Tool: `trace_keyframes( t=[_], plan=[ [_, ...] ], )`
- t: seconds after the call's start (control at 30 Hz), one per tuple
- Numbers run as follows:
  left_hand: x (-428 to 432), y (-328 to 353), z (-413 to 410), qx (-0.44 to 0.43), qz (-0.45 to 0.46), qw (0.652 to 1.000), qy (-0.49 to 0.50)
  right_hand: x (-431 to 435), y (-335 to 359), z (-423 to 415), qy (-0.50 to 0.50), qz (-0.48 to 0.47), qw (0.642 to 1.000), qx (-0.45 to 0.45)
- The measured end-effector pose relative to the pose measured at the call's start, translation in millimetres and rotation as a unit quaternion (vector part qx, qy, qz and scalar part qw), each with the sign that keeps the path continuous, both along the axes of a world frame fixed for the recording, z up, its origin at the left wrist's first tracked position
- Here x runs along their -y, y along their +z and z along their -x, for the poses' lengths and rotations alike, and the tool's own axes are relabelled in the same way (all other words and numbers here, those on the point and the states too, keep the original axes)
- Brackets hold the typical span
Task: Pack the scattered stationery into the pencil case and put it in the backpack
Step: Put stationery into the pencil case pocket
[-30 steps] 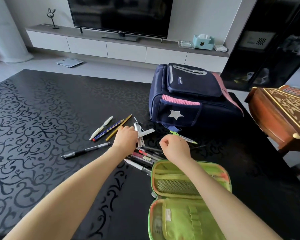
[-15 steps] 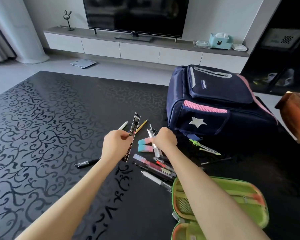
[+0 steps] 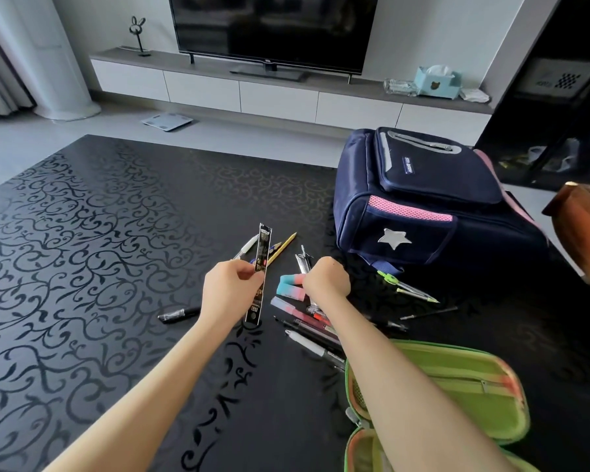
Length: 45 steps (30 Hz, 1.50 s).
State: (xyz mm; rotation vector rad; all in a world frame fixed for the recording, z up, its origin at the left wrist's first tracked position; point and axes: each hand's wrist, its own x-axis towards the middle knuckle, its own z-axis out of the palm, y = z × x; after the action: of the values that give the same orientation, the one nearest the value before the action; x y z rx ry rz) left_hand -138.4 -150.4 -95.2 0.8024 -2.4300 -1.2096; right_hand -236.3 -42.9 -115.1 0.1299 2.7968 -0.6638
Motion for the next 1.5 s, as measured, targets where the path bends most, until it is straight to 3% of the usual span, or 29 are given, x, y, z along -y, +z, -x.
trace_keyframes(
  t=[0.17, 0.27, 0.33, 0.4, 0.47, 0.53, 0.7, 0.8, 0.87, 0.93, 1.03, 1.13, 1.27, 1.33, 1.4, 1.5],
  plan=[
    [0, 3, -5, -0.006, -0.027, 1.000, -0.005, -4, 0, -3, -0.022, -0.024, 0.998, -0.045],
    [-4, 5, -6, -0.016, -0.133, 0.991, -0.004, -23, 14, -6, -0.055, 0.018, 0.990, -0.131],
    [-11, 10, -9, -0.029, -0.225, 0.974, -0.008, -40, 25, -14, -0.044, 0.116, 0.980, -0.155],
    [-24, 14, -11, -0.038, -0.300, 0.952, -0.041, -55, 36, -32, -0.030, 0.283, 0.953, -0.101],
    [-44, 17, -13, -0.027, -0.316, 0.945, -0.078, -70, 48, -52, -0.022, 0.410, 0.912, -0.006],
    [-64, 17, -15, -0.019, -0.296, 0.948, -0.116, -84, 54, -70, -0.004, 0.446, 0.894, 0.042],
    [-116, 25, -22, 0.018, -0.248, 0.940, -0.234, -136, 60, -94, 0.007, 0.346, 0.933, -0.100],
    [-141, 28, -21, 0.027, -0.213, 0.931, -0.295, -170, 63, -98, -0.005, 0.341, 0.930, -0.136],
    [-155, 25, -19, 0.019, -0.144, 0.934, -0.326, -190, 62, -97, -0.029, 0.356, 0.923, -0.143],
    [-165, 16, -19, 0.007, -0.008, 0.939, -0.344, -209, 60, -93, -0.049, 0.362, 0.918, -0.153],
    [-174, -12, -21, 0.013, 0.194, 0.904, -0.380, -228, 53, -86, -0.055, 0.349, 0.918, -0.180],
    [-180, -33, -26, 0.042, 0.278, 0.884, -0.374, -228, 45, -79, -0.038, 0.334, 0.912, -0.234],
    [-178, -40, -33, -0.016, 0.311, 0.881, -0.356, -215, 33, -70, 0.022, 0.314, 0.914, -0.254],
    [-173, -41, -35, -0.075, 0.324, 0.869, -0.366, -212, 30, -70, 0.119, 0.247, 0.941, -0.200],
    [-167, -48, -36, -0.121, 0.335, 0.863, -0.358, -215, 30, -72, 0.231, 0.112, 0.959, -0.119],
    [-163, -55, -40, -0.170, 0.363, 0.845, -0.353, -228, 22, -68, 0.295, -0.061, 0.949, -0.091]
  ],
)
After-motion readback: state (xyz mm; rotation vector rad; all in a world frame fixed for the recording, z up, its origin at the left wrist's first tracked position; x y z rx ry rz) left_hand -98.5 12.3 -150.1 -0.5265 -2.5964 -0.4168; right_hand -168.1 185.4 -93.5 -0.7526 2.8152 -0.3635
